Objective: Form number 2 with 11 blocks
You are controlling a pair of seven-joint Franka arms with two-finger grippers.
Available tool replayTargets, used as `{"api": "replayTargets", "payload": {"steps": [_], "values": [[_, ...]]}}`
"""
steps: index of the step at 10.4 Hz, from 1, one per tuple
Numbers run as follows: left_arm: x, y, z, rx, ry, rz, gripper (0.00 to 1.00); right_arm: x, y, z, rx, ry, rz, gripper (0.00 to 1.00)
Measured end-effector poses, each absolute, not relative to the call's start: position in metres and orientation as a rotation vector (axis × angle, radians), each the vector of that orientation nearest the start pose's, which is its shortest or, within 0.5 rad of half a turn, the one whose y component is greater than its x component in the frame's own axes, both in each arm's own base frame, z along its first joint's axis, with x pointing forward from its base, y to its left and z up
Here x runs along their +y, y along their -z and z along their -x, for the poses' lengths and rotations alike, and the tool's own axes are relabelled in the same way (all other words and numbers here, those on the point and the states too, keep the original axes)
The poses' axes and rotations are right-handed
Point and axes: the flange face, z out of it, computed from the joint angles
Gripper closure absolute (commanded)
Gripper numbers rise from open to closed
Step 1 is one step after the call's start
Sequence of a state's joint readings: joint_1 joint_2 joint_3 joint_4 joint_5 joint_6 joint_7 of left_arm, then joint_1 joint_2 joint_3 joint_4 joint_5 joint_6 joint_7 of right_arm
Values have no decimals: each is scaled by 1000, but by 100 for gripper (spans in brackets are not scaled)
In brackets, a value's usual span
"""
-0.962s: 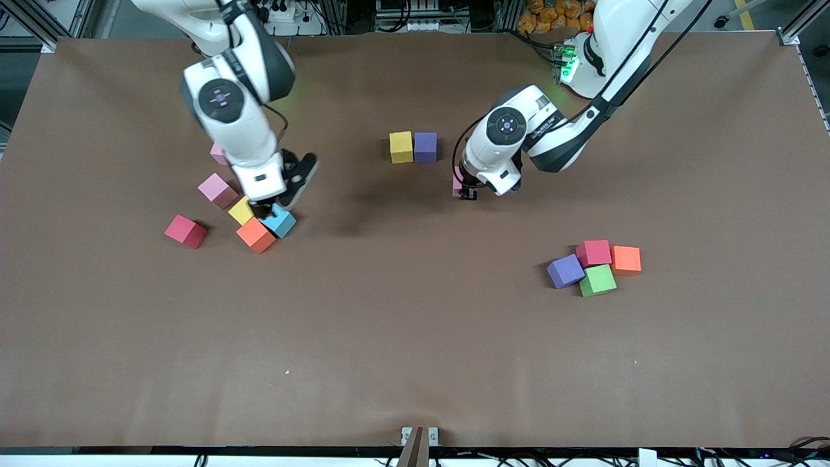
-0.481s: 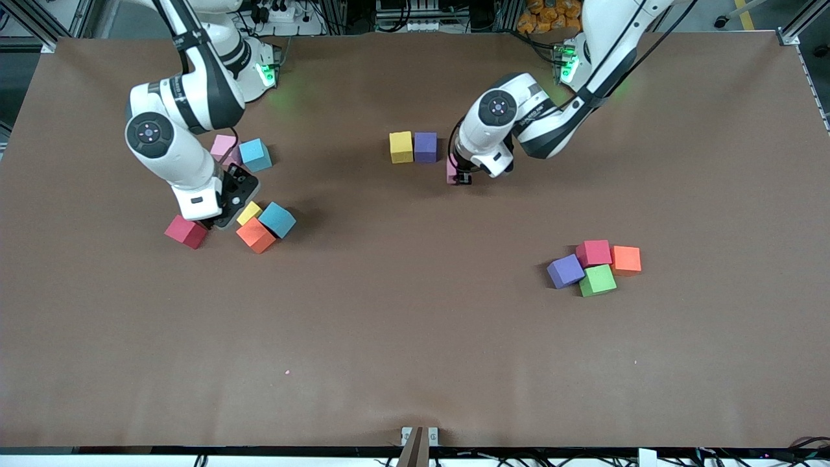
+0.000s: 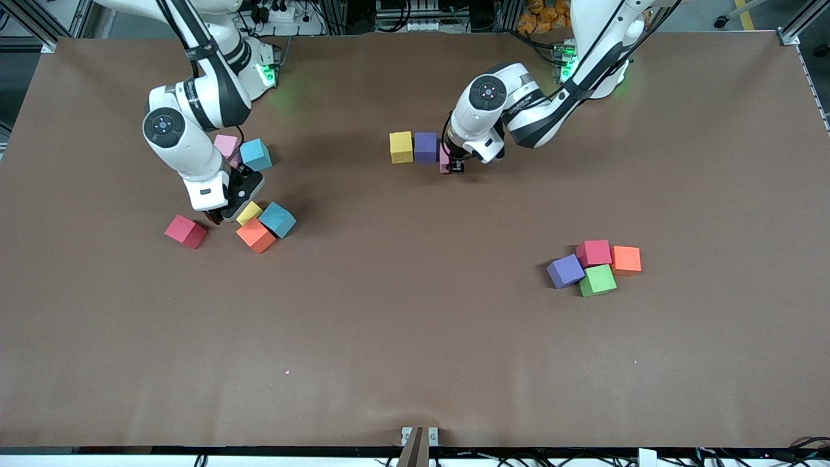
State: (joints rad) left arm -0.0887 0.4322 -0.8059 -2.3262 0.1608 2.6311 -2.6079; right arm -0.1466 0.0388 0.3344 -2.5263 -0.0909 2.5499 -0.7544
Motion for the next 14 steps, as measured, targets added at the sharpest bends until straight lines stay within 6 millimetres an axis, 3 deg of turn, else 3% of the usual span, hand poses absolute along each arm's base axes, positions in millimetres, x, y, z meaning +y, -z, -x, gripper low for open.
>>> {"api": "replayTargets", "payload": {"steps": [3,5,7,9,14], "values": [[-423,-211,-302,2266,363,-2166,86,57,-255,-452,-1559,-53,2755,0],[-427,-211,-295,2254,366,-2169,86,21,-252,-453,-1573,-67,2737,0],[-426,-208,-293,2239,353,-2187,86,3,-242,-444,-1530,-106,2742,0],[-425,-207,-291,2236,352,-2192,86,-9,-233,-433,-1466,-177,2745,0],[-423,-202,-284,2225,359,-2195,86,-11,-222,-416,-1397,-258,2741,0]]}}
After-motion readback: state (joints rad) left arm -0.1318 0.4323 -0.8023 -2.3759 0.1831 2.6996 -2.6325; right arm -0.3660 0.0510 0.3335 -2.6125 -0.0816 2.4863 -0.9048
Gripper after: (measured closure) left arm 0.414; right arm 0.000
